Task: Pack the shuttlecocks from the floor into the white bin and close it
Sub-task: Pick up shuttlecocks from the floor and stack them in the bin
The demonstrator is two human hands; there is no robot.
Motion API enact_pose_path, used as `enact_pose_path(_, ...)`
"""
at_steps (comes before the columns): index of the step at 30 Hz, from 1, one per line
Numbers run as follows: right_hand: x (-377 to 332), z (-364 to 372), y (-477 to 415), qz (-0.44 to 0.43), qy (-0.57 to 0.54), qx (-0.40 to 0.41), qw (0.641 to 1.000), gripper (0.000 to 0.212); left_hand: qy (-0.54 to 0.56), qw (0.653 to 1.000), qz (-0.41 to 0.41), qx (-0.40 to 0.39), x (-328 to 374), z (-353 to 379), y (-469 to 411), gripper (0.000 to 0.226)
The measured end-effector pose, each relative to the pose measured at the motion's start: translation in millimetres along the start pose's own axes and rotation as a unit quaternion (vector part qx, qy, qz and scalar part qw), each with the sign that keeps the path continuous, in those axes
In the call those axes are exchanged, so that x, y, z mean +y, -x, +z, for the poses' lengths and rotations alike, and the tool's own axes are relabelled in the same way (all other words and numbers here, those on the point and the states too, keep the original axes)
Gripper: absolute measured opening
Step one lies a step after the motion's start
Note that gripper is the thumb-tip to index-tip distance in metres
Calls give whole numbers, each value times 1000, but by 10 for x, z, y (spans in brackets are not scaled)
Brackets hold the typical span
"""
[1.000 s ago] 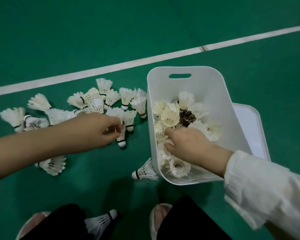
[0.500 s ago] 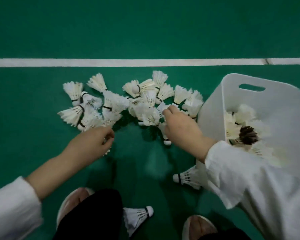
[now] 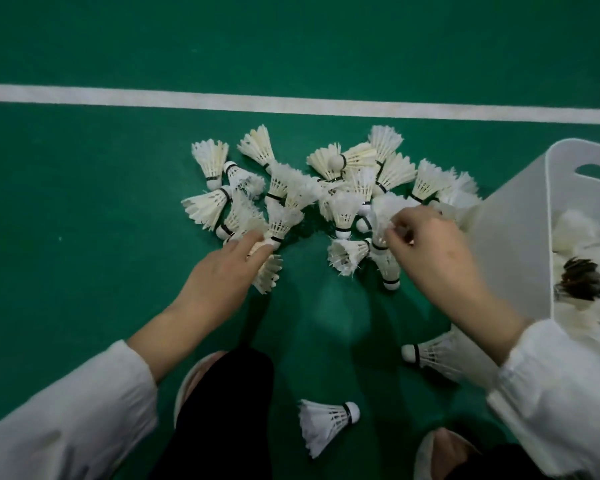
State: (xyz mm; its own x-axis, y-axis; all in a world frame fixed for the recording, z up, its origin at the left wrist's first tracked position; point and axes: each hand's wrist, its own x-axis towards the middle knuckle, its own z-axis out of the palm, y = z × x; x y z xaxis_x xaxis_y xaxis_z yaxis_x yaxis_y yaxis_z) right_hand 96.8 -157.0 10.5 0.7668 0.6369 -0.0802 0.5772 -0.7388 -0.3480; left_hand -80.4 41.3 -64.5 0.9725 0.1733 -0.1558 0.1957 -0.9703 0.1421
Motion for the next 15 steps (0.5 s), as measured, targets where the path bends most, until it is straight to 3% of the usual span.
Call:
enact_pose_path(2, -150, 0, 106, -17, -38, -11, 999, 16, -31, 999, -4, -17, -52, -1, -38, 74)
enact_pose_path(6, -338, 226, 256, -20, -67, -80, 994, 15, -44, 999, 5, 1, -91, -70, -65, 39)
enact_pose_path(10, -422, 430, 319, -8, -78, -113, 991, 15, -12, 994, 4, 105, -88, -215, 0, 11)
enact_pose_path(13, -432, 459, 321, 1, -91, -114, 989, 16, 19, 981, 35, 192, 12, -358, 48, 11)
enact_pose_path(15, -412, 466, 327, 3, -96, -115, 989, 15, 21, 981, 51, 188, 82, -377, 60, 10)
